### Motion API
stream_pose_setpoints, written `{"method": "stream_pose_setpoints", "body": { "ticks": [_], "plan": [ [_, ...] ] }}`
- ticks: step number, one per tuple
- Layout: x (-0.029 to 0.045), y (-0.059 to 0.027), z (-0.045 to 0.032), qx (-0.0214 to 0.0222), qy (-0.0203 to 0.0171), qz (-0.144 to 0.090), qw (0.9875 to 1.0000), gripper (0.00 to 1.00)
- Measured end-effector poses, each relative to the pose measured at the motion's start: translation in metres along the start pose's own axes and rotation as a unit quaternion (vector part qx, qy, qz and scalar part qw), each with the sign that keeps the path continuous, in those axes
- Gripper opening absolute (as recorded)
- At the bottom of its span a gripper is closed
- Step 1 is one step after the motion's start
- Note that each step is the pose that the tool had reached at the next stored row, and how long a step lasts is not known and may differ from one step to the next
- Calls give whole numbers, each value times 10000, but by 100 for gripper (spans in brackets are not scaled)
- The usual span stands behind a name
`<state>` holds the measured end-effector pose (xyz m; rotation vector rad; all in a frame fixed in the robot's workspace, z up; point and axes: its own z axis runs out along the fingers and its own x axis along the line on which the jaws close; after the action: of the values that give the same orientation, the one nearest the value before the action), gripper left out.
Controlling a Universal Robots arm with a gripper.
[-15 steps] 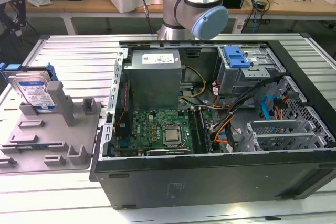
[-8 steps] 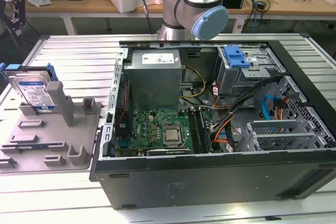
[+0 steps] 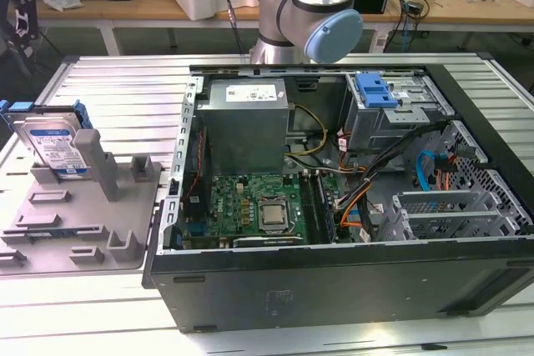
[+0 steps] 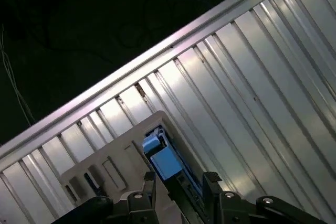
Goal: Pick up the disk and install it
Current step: 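Pick up the disk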
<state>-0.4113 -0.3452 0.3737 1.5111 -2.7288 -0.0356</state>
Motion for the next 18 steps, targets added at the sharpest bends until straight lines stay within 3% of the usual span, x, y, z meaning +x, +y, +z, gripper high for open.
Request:
{"method": "stream_pose_setpoints", "body": {
  "ticks": [2,6,11,12,14,15,18],
  "plan": [
    [0,0,9,3,10,-332,9994,48],
    [0,-1,24,7,26,-862,9963,48],
    [0,-1,39,12,43,-1414,9899,48],
    [0,-1,43,13,50,-1621,9868,48],
    [0,-2,48,15,56,-1837,9830,48],
    [0,-2,52,16,61,-1994,9799,48],
    [0,-2,64,20,75,-2464,9691,48]
  ]
}}
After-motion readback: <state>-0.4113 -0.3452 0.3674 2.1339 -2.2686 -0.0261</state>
